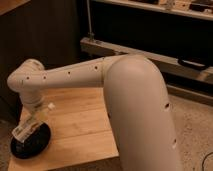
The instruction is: Place the bottle in the ceramic bowl
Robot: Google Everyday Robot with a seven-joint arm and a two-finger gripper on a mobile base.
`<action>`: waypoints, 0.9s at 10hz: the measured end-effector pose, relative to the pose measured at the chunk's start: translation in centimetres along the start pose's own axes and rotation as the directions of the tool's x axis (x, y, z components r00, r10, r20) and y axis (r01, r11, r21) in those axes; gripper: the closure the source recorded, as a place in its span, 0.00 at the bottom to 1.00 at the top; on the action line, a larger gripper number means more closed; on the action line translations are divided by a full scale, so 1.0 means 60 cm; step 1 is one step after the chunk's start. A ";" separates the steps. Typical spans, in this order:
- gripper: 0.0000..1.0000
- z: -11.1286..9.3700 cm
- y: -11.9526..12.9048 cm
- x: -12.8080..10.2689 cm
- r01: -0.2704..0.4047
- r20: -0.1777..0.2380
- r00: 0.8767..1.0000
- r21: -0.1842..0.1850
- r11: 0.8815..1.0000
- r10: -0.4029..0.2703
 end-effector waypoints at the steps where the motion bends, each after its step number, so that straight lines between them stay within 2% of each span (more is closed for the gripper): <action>1: 1.00 0.007 0.002 -0.004 -0.001 0.002 1.000 -0.005 1.000 0.001; 5: 1.00 0.056 0.009 -0.021 -0.013 0.004 1.000 -0.033 0.999 0.013; 9: 1.00 0.122 0.024 -0.034 -0.017 -0.005 1.000 -0.098 0.995 0.017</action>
